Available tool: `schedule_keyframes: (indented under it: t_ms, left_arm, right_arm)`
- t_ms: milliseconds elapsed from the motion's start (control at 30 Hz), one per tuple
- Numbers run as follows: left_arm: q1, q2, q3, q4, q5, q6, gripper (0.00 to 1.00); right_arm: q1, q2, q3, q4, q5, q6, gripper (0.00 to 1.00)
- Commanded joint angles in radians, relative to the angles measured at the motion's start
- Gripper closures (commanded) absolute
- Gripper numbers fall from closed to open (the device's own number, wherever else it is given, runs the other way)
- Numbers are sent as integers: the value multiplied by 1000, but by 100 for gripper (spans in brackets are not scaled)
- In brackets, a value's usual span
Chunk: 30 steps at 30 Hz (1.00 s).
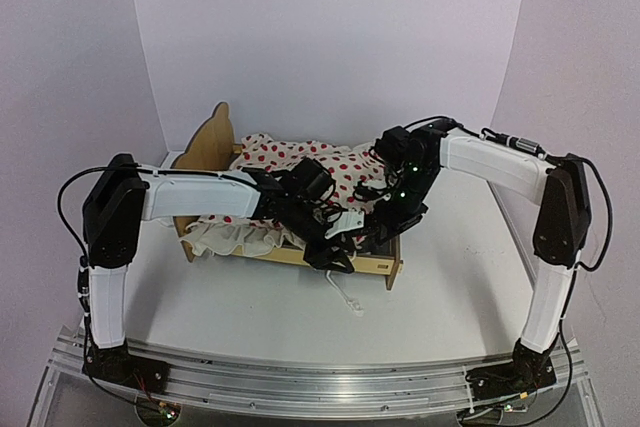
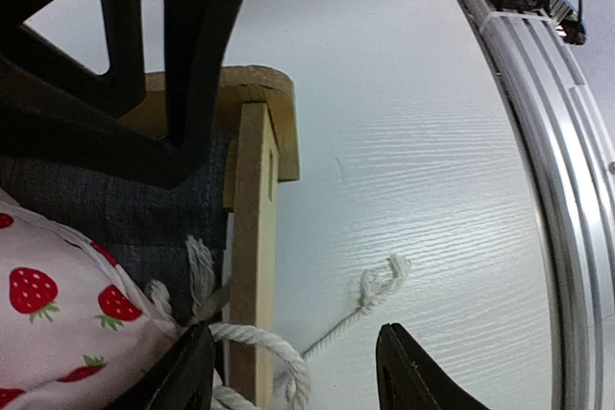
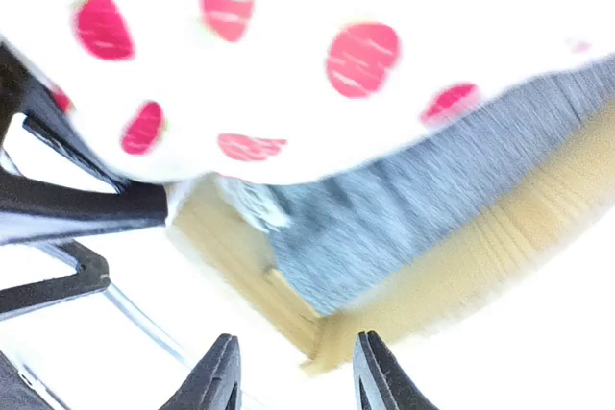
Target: Set up the pet bed
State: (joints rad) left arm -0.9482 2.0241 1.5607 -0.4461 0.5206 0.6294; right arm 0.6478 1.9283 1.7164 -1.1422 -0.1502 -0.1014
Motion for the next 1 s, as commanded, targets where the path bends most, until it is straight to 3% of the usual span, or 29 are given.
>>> schedule_keyframes:
  t_ms: [0, 133, 433, 600, 867, 967]
  left_arm:
    - [-15, 61, 110, -8, -128, -15, 40]
    - [-18, 128, 184, -115, -190, -26, 41]
    - [-66, 212, 248, -353, -175, -21, 46]
    - [-79, 273, 320, -357, -144, -41, 60]
    - [-100, 368, 329, -359, -169, -21, 64]
    - [-100, 375, 319, -372, -194, -19, 75]
  right_arm:
    - [-39, -95, -63, -3, 35, 45, 58]
    - [-43, -157, -134, 28, 53, 64, 58]
    - [-51, -289, -243, 52, 144, 94, 58]
    - [-62, -341, -304, 92, 150, 94, 58]
    - [-69, -400, -487, 239, 30, 205, 58]
    - [-71, -412, -544, 277, 14, 223, 58]
